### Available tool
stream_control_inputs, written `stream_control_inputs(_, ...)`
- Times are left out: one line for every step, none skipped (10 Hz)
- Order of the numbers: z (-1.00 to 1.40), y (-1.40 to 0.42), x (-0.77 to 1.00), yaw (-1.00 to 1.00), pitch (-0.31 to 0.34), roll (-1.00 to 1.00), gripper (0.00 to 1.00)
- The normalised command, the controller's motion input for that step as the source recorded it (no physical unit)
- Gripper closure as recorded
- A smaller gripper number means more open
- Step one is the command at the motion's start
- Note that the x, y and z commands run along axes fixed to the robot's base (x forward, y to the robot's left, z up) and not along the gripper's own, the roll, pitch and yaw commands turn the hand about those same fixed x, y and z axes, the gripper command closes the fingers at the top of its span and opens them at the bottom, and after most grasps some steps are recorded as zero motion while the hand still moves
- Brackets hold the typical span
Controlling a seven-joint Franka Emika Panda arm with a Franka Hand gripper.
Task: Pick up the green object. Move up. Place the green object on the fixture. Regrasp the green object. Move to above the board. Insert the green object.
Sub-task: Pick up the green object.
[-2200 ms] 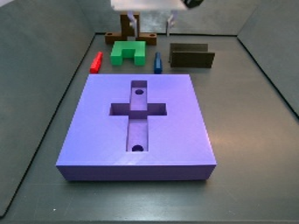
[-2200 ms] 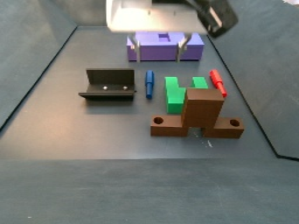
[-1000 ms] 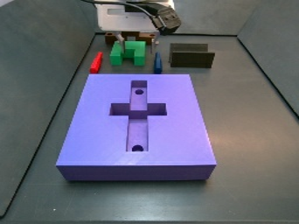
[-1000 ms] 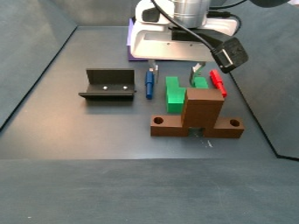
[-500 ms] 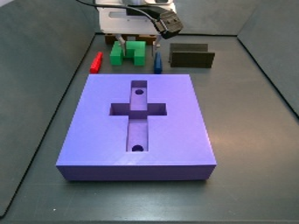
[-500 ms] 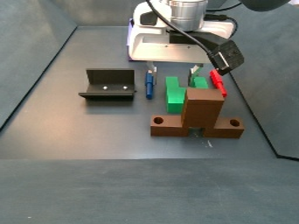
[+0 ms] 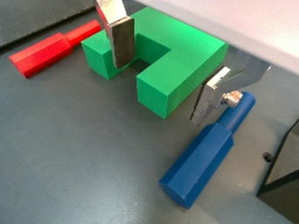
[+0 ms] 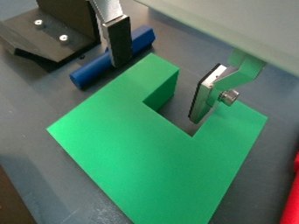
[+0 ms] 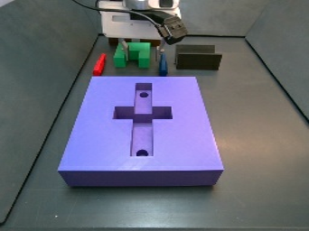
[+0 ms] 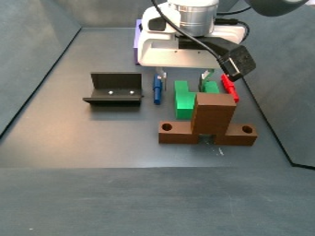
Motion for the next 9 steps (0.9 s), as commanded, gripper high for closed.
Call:
stream_control_inputs(-0.21,0.0,0.0,0.0,-0.011,0.0,0.0)
stream_control_inputs(-0.17,0.0,0.0,0.0,-0.006,0.0,0.0)
stream_control_inputs(-0.15,0.0,0.0,0.0,-0.004,0.0,0.0)
stream_control_inputs(-0.04,0.0,0.0,0.0,0.0,0.0,0.0)
stream_control_inputs(0.0,0.0,0.0,0.0,0.0,0.0,0.0)
stream_control_inputs(0.0,0.0,0.0,0.0,0.0,0.0,1.0)
stream_control_inputs(0.0,0.0,0.0,0.0,0.0,0.0,1.0)
stream_control_inputs(0.0,0.0,0.0,0.0,0.0,0.0,1.0)
stream_control_inputs(0.0,0.0,0.0,0.0,0.0,0.0,1.0)
